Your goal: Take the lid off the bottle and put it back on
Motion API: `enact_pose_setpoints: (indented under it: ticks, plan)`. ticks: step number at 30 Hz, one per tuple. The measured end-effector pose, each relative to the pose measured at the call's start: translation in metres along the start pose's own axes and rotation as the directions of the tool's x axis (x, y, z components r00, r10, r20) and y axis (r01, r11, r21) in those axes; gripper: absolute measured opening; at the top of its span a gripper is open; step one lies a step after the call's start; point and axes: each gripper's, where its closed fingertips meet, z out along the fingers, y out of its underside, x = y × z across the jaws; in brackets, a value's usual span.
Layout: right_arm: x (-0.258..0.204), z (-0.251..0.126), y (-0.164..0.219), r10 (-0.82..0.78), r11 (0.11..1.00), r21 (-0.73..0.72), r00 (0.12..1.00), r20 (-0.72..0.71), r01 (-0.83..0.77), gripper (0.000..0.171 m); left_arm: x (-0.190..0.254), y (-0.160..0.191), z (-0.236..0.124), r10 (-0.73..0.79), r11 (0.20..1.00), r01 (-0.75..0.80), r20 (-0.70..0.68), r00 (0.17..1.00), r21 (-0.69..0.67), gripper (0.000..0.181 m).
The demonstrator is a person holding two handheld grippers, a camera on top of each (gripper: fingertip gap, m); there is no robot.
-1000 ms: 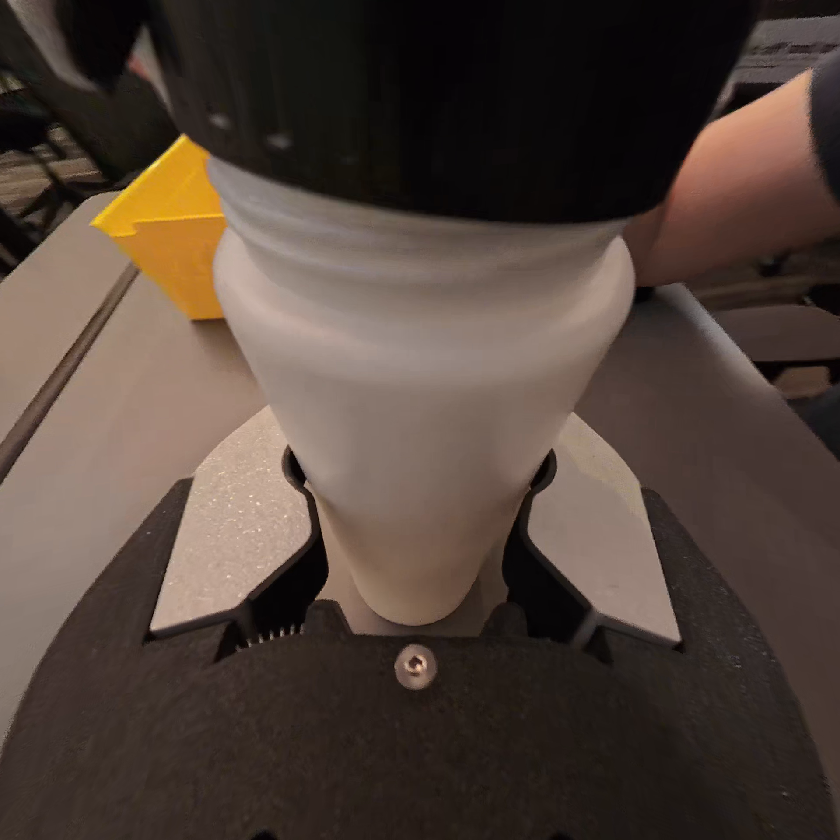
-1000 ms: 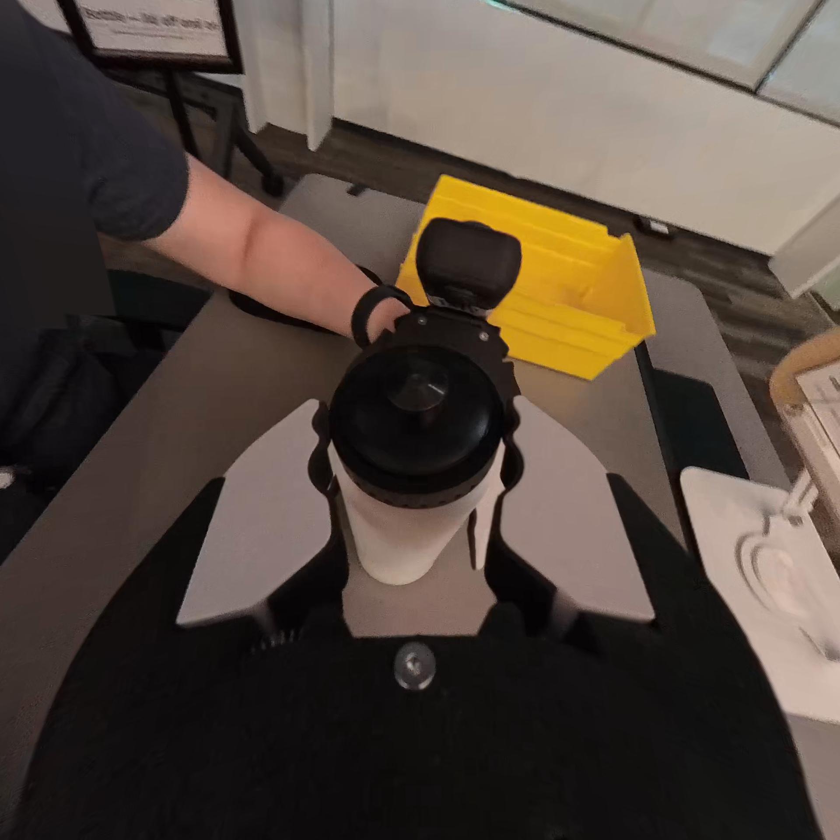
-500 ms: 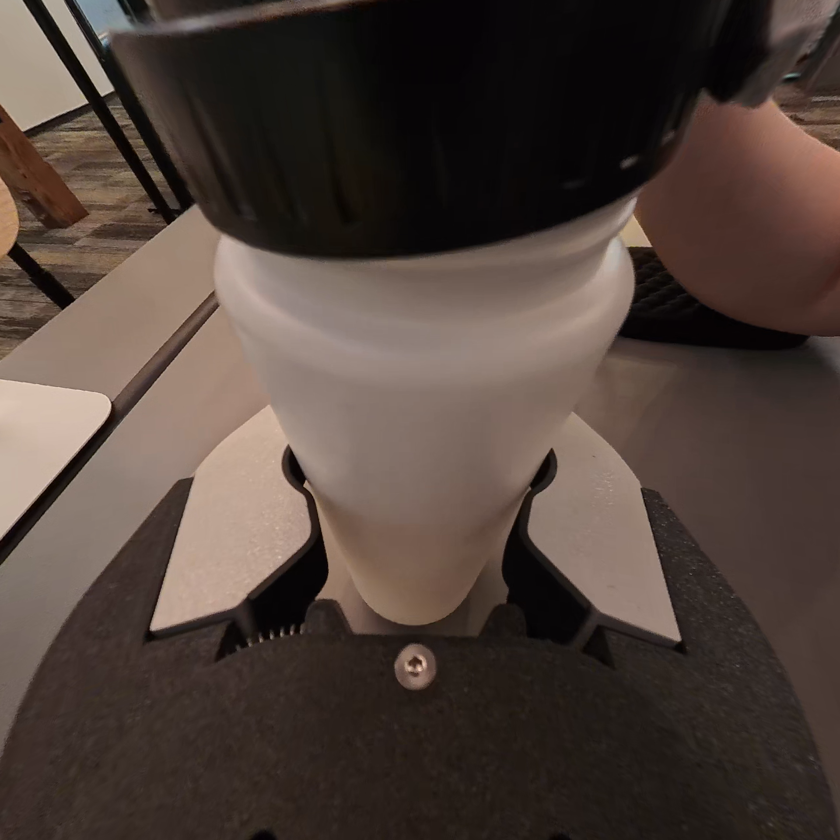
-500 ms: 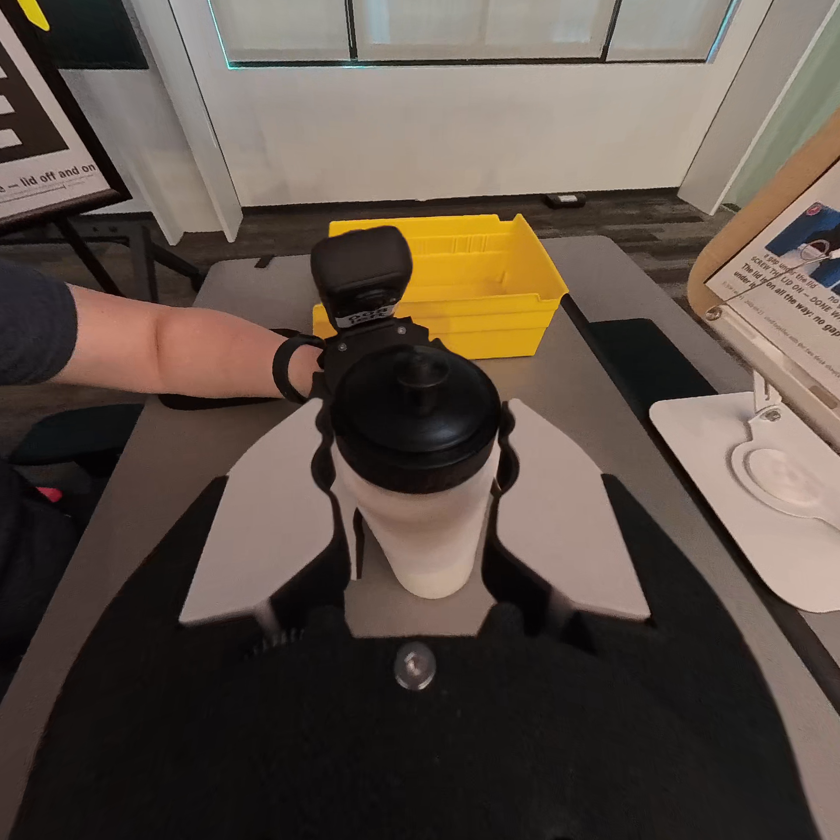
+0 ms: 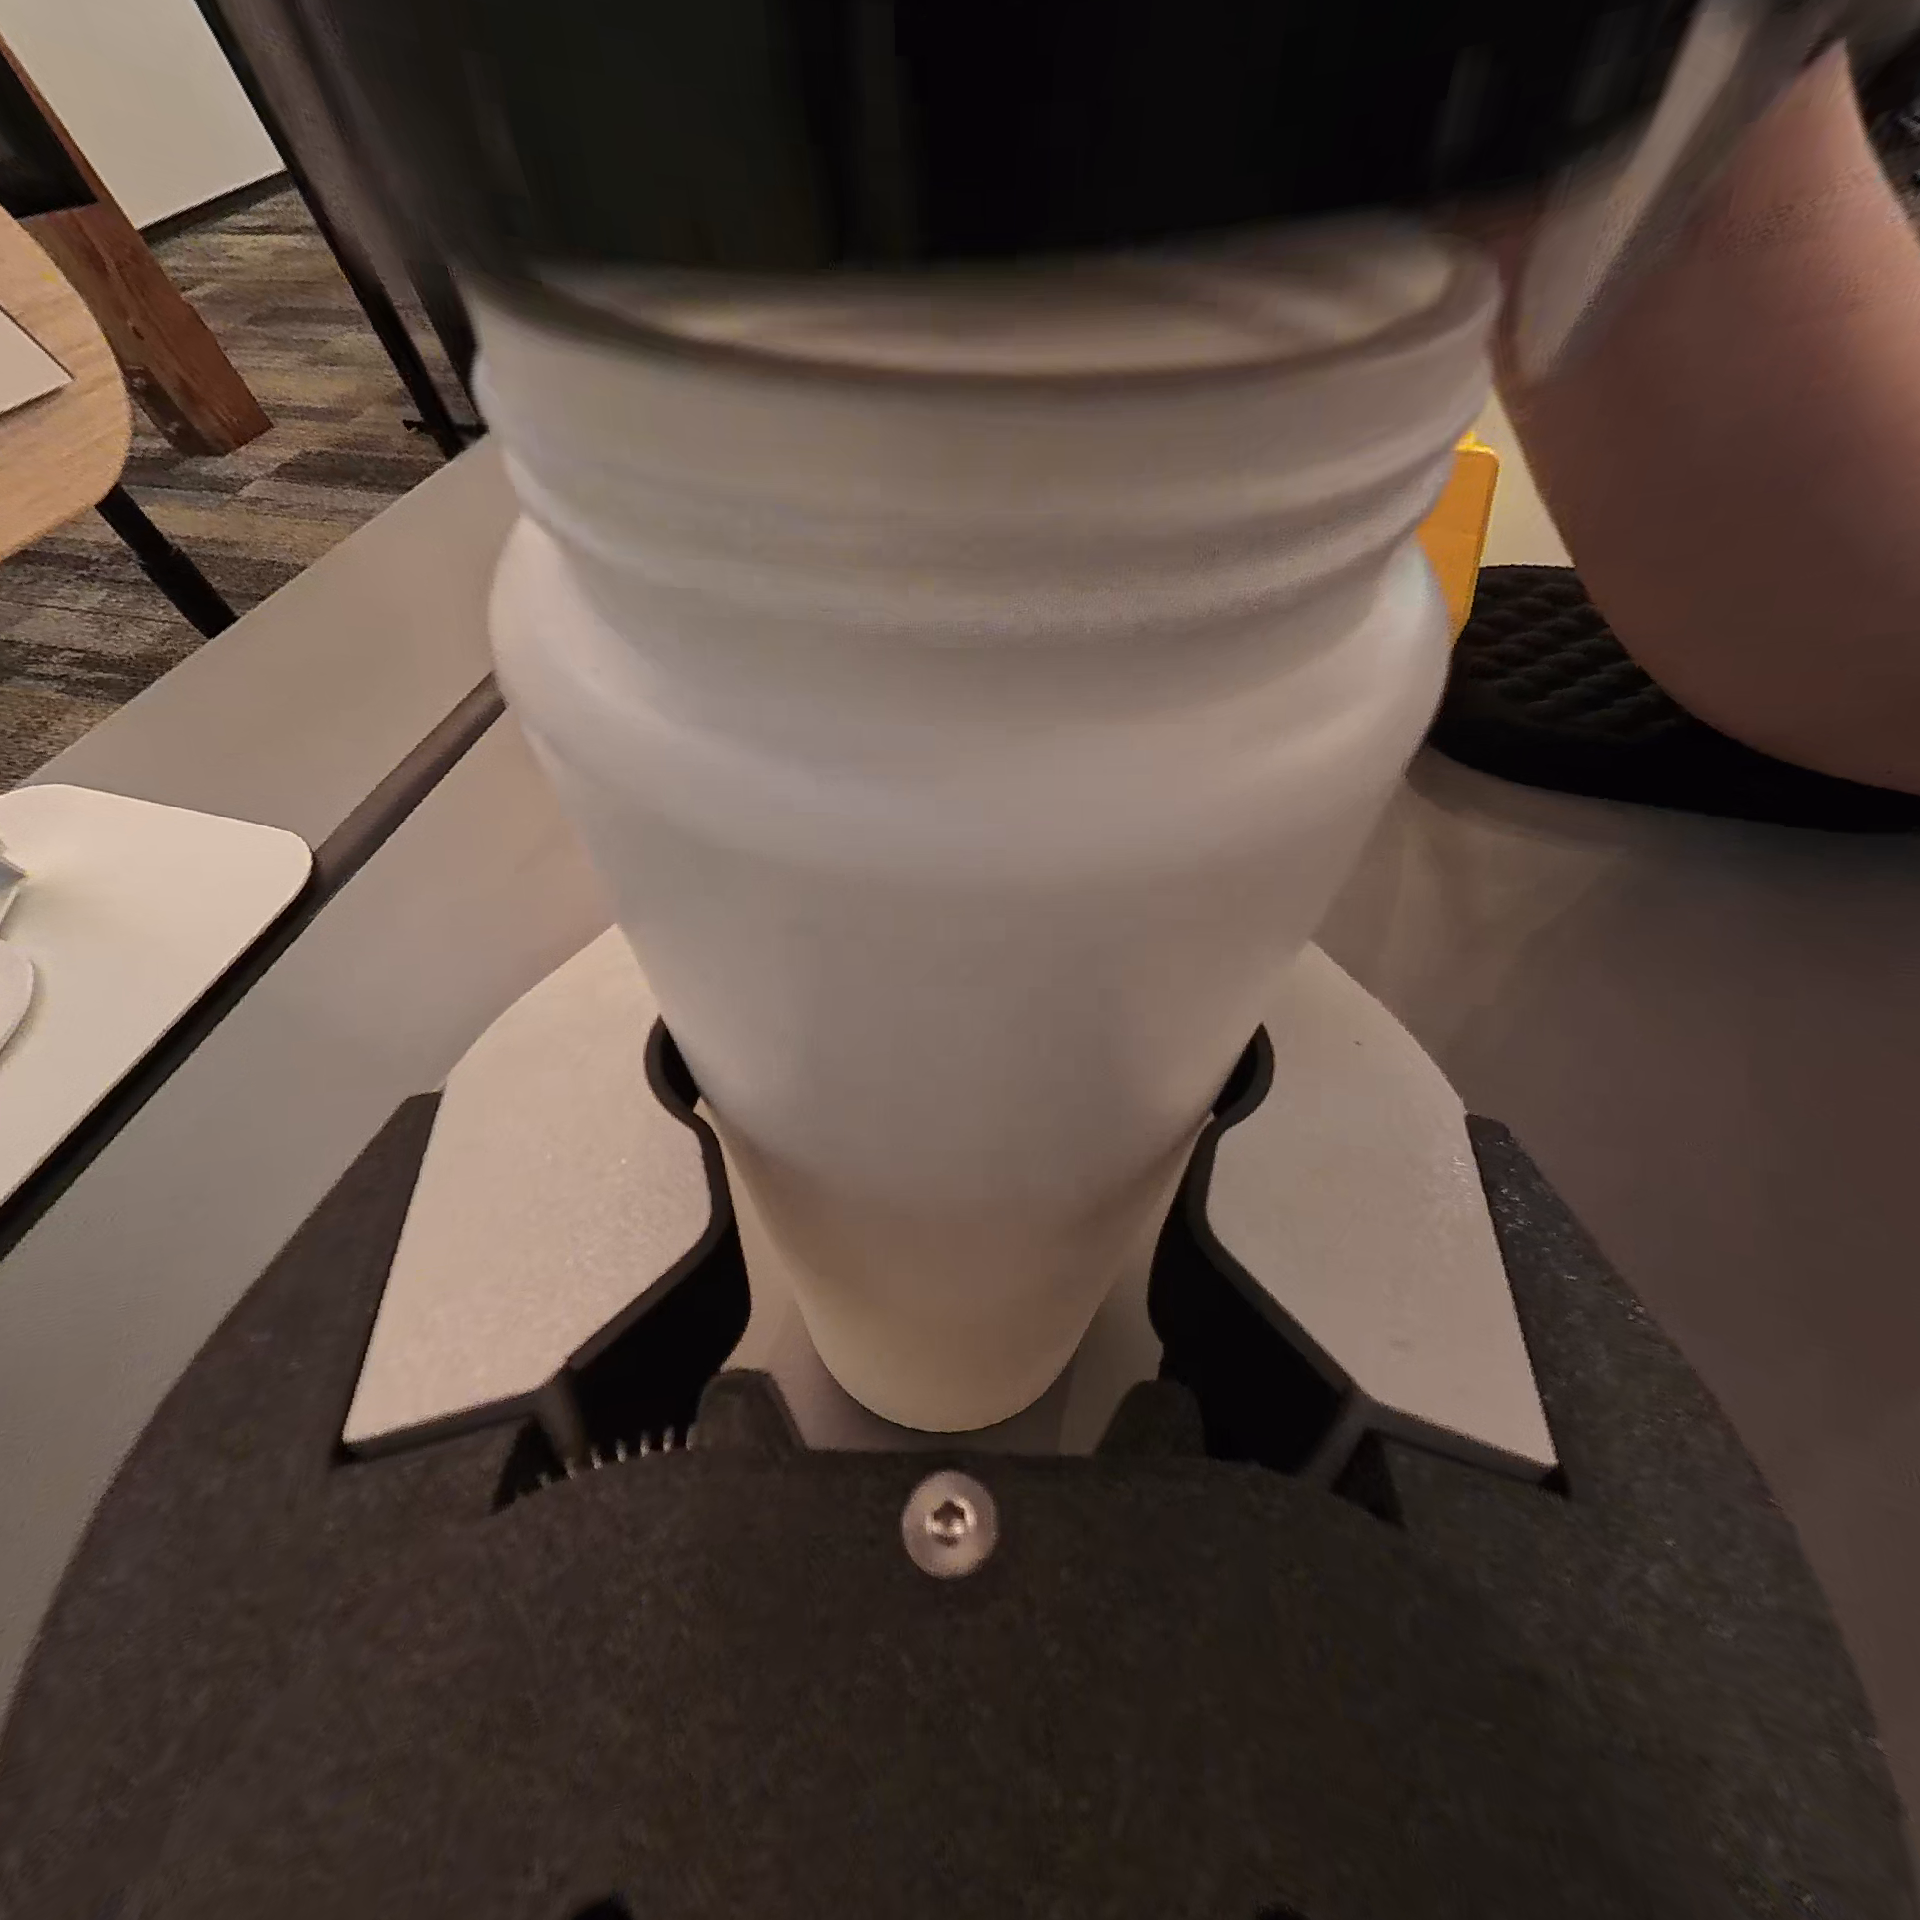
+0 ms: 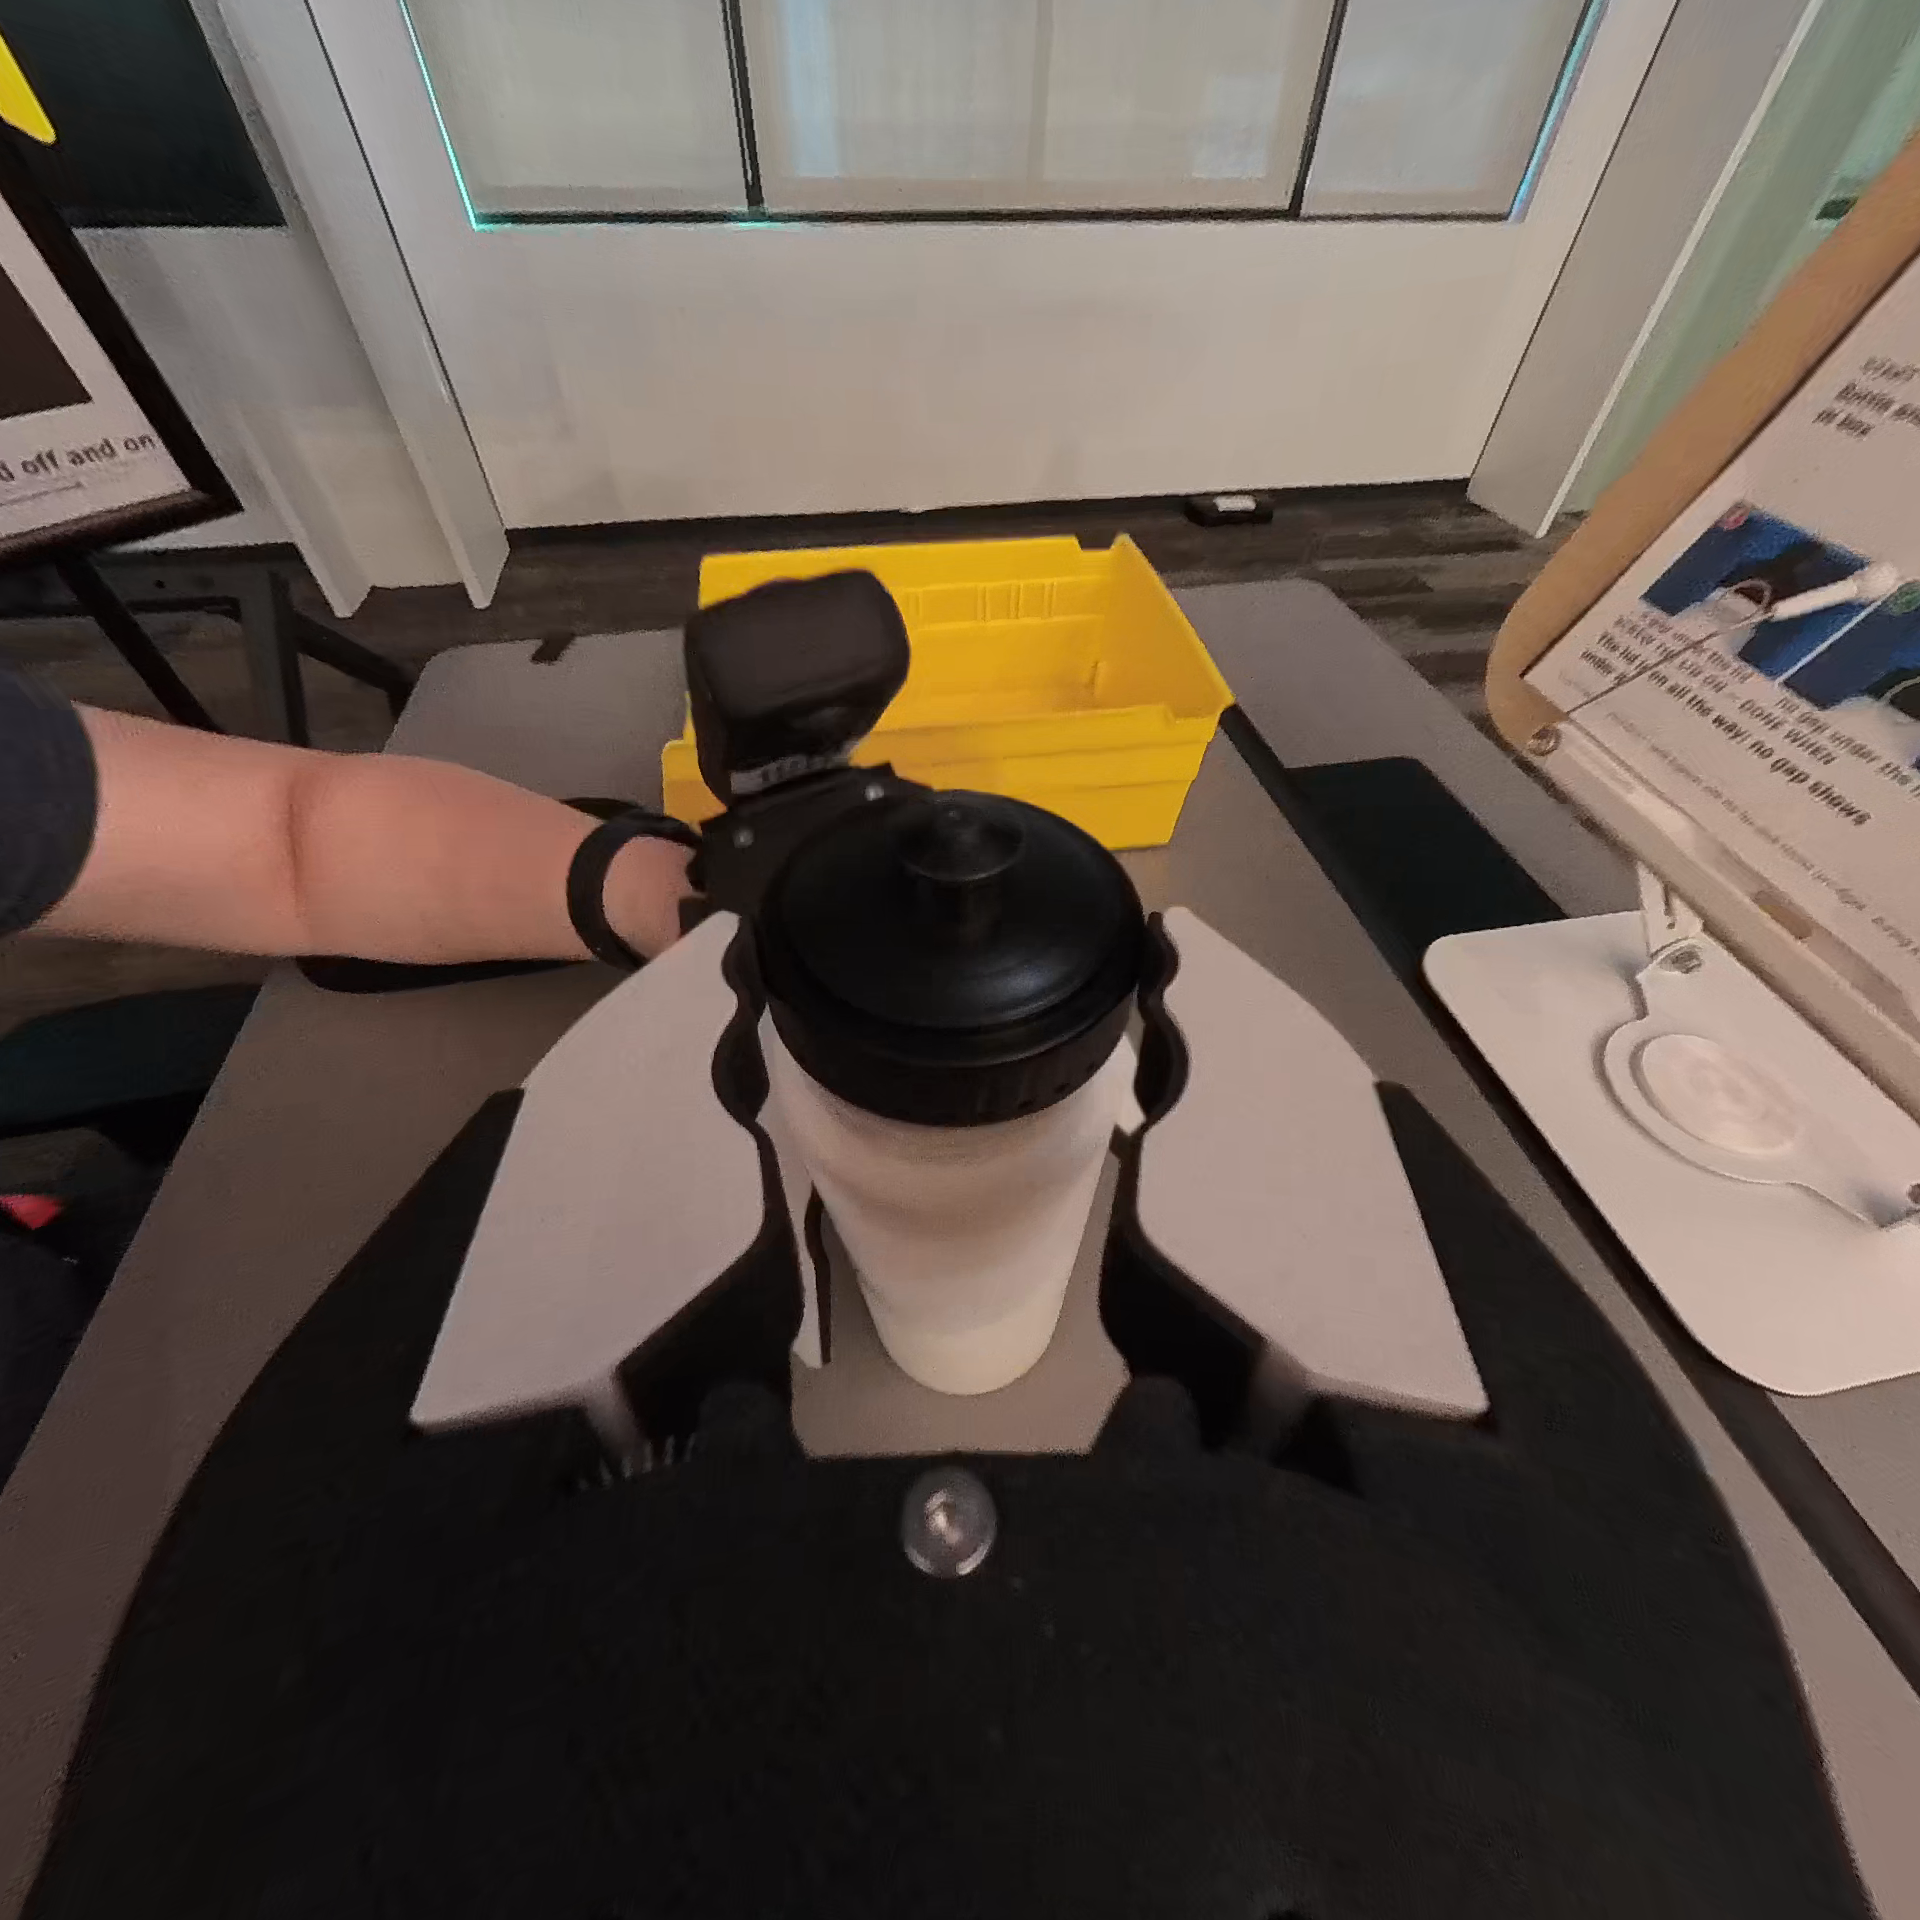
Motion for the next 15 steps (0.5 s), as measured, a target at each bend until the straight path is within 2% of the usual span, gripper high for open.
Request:
enact_pose_setpoints:
  ticks: [4,8,11,13,15]
  plan:
    - [0.006,-0.027,-0.034,-0.013,0.993,0.111,0.993,-0.117,0.026,0.071,-0.001,0.0,0.0,-0.009,1.0,0.009,0.004,1.0,0.003,0.098]
    - [0.026,-0.074,-0.04,-0.074,0.995,0.044,0.951,-0.299,0.091,0.071,-0.003,0.0,0.0,-0.027,1.0,0.027,0.012,1.0,0.006,0.098]
    - [0.06,-0.131,-0.021,-0.115,0.992,-0.105,0.857,-0.502,0.072,0.071,-0.005,0.001,0.0,-0.04,0.999,0.04,0.02,0.999,0.004,0.098]
    - [0.086,-0.177,0.008,-0.094,0.98,-0.197,0.774,-0.626,-0.04,0.071,-0.006,0.001,0.0,-0.044,0.999,0.044,0.021,0.999,0.004,0.098]
    - [0.103,-0.214,0.04,-0.027,0.961,-0.217,0.722,-0.692,-0.172,0.071,-0.007,0.001,0.0,-0.049,0.999,0.049,0.023,0.999,0.003,0.098]
